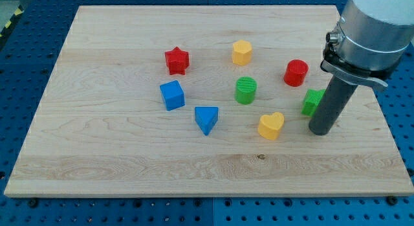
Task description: Move the yellow heart bottom right to the blue triangle
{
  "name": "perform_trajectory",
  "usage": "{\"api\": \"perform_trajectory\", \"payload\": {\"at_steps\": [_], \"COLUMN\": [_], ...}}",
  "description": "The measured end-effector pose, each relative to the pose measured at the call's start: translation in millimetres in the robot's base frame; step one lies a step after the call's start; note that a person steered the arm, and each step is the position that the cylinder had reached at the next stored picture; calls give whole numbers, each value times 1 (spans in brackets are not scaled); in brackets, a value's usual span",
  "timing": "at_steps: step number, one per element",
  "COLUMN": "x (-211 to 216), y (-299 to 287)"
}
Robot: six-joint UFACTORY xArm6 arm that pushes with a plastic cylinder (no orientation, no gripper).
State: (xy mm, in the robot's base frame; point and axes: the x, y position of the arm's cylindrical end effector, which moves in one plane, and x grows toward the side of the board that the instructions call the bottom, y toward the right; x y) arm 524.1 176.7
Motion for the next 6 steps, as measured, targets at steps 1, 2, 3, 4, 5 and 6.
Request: {"api": "perform_trajectory", "payload": {"at_steps": [1,2,3,4,5,6], "x": [0,0,-1,-10,-20,-20], "y": [-23,-57,-87,-122,-167,-212]}}
